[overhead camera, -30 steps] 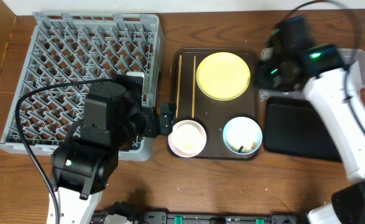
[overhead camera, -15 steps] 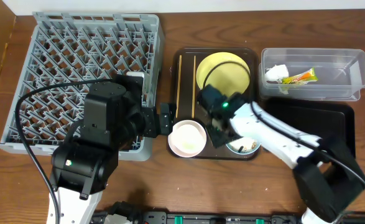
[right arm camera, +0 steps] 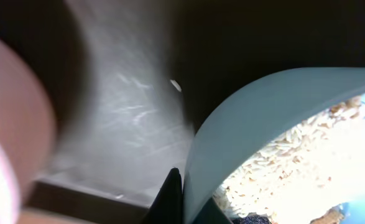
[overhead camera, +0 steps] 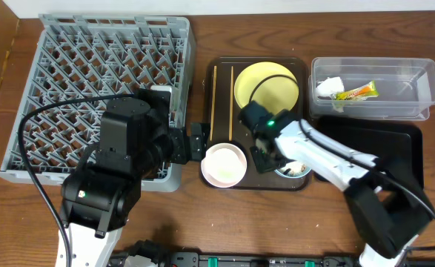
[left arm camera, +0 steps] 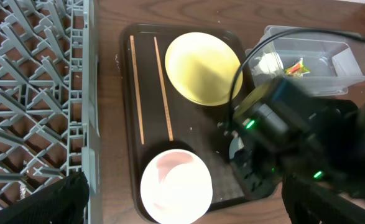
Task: Sort waste into correct bins and load items into the dishwasher
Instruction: 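Grasp the light-blue bowl with the right gripper and move it over the black tray, then tip the light-blue bowl with the right gripper to dump scraps onto the black tray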
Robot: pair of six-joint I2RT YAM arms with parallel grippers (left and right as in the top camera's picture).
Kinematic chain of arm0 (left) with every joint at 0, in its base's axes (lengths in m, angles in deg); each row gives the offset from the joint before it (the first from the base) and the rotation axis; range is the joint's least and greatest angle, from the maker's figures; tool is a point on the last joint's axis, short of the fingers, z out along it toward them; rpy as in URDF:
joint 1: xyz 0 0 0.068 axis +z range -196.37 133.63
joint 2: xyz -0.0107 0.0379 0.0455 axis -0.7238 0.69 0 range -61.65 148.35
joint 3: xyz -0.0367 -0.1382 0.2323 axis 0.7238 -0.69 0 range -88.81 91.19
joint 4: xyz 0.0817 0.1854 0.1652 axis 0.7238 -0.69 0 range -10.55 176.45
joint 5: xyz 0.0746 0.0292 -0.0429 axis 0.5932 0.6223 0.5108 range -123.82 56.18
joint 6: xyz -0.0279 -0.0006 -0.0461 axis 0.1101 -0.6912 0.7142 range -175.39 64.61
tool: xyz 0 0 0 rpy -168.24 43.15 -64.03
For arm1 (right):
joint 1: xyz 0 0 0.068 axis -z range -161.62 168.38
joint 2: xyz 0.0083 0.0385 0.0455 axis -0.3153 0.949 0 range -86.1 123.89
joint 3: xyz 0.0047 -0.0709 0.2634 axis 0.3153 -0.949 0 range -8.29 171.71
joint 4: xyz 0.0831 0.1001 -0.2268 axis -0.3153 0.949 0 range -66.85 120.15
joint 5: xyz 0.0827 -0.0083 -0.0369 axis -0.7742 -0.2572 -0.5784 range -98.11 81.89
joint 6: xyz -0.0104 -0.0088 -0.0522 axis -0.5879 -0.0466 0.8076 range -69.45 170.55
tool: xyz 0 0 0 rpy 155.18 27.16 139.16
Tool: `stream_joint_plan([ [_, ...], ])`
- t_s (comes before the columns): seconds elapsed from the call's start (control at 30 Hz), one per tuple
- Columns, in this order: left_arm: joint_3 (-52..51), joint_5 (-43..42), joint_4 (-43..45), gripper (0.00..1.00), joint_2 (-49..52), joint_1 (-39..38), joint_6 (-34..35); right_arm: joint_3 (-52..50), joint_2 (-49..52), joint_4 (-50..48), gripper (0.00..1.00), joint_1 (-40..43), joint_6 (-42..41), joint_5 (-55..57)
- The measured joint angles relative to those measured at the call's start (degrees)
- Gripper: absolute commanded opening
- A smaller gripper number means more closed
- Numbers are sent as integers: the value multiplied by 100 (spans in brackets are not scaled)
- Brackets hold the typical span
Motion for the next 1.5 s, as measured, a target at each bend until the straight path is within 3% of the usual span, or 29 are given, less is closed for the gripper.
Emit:
stream_joint_plan([
  [0.33,2,0,2,99,0,0,0,68,-1670,63,1,1659,-46,-1974],
  [0.53,0,0,2,99,0,0,-2,-68,-1961,280,1,2940,103,-3272],
  [0.9,2,0,2,99,0,0,-2,-2107,-1943,-992,1,5416,1867,-6658],
  [1.13,2,0,0,99,2,0,-2,-2667,-1943,-1329,1,5869,2833,-7984],
  [1.5,2,0,0,99,0,0,0,-2697,-1943,-1351,1,5984,3257,-8415],
])
